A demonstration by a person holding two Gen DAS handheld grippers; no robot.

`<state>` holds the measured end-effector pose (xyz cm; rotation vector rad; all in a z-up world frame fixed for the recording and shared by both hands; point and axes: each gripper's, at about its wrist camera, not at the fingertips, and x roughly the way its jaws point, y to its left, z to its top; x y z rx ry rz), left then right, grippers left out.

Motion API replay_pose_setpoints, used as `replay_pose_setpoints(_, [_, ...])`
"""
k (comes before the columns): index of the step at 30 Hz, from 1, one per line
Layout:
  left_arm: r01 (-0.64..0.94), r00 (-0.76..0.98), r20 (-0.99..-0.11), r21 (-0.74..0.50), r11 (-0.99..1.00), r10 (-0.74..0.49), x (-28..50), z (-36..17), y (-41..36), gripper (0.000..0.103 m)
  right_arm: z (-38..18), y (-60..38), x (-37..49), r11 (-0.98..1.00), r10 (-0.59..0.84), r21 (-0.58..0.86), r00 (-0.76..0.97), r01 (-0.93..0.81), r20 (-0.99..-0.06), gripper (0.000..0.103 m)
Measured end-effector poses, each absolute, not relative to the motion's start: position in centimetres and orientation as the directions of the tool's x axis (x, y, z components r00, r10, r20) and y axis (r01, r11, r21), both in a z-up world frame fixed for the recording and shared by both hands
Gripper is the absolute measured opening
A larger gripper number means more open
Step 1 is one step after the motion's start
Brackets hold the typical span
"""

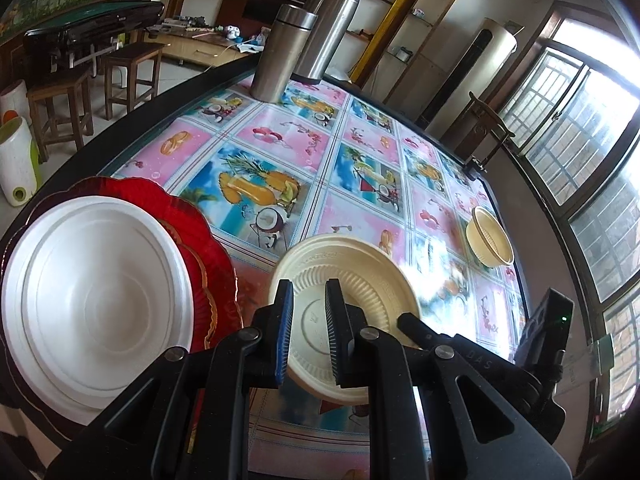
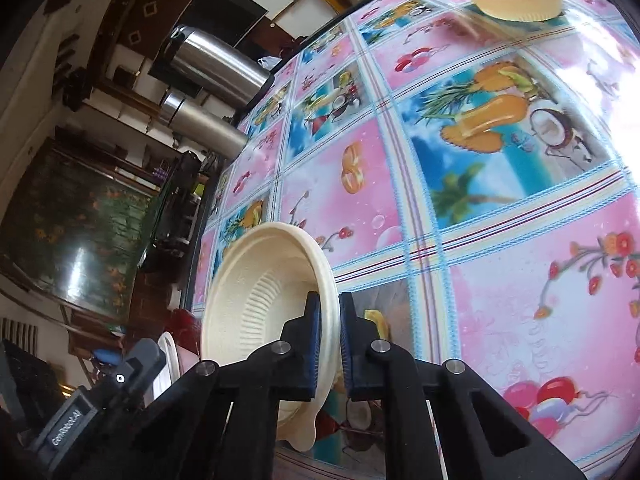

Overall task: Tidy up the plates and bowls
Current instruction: 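Carry the beige bowl with both grippers over the red plate stack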

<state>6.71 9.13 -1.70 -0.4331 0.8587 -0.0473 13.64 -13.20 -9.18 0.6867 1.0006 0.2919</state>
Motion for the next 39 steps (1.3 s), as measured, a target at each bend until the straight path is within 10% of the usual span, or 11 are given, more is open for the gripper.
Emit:
replay_pose_setpoints(18, [-0.063, 0.498, -0.763, -0.506, 0.861, -0.412, 9.7, -4.7, 3.3, 0.017, -9.5, -21.9, 11.8, 0.700, 0.487, 0.694, 0.596, 0.171, -0.639, 0.010])
replay_pose_setpoints(25, [-0.073, 0.481, -0.775, -0.500, 0.863, -0.409, 10.4, -5.1, 3.3, 0.041, -9.6, -21.7, 12.1, 0.696, 0.507, 0.702, 0.589, 0.151, -0.630, 0.011])
replay_pose_setpoints(39, [-0.081, 0.443, -0.810, -0.464, 0.882, -0.385, 11.2, -8.0, 2.9, 0.031, -10.3, -21.5, 12.3, 0.693, 0.497, 0.700, 0.589, 0.171, -0.636, 0.011])
